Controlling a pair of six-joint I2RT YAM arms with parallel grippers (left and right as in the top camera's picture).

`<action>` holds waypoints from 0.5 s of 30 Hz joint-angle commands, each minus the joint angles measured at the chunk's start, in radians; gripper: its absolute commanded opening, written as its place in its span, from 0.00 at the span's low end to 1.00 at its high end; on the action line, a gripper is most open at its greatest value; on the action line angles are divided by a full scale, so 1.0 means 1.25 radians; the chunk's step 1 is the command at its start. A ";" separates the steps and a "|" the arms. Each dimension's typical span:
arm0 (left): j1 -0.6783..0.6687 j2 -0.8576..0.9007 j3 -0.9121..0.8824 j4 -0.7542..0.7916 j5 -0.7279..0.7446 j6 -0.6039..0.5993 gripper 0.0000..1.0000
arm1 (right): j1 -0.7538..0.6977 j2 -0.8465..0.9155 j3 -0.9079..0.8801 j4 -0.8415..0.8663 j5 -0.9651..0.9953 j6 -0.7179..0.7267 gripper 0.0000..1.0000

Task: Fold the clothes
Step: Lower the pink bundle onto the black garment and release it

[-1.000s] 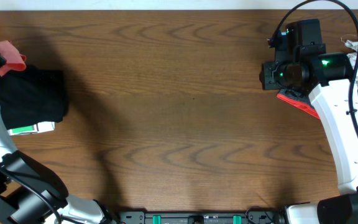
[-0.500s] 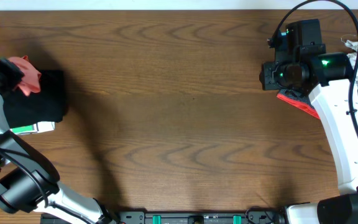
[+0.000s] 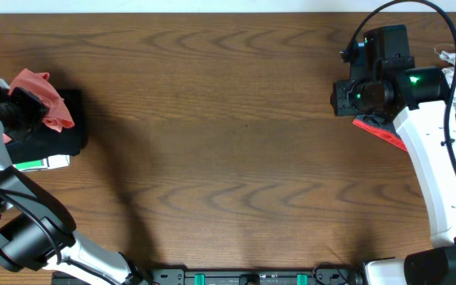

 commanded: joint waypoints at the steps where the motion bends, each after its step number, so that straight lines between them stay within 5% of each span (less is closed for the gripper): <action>1: -0.002 -0.002 0.016 -0.008 0.031 -0.019 0.13 | -0.001 -0.007 0.004 -0.008 0.005 -0.007 0.44; 15: -0.001 -0.002 0.016 0.022 0.027 -0.018 0.13 | -0.001 -0.007 0.004 -0.015 0.005 -0.007 0.45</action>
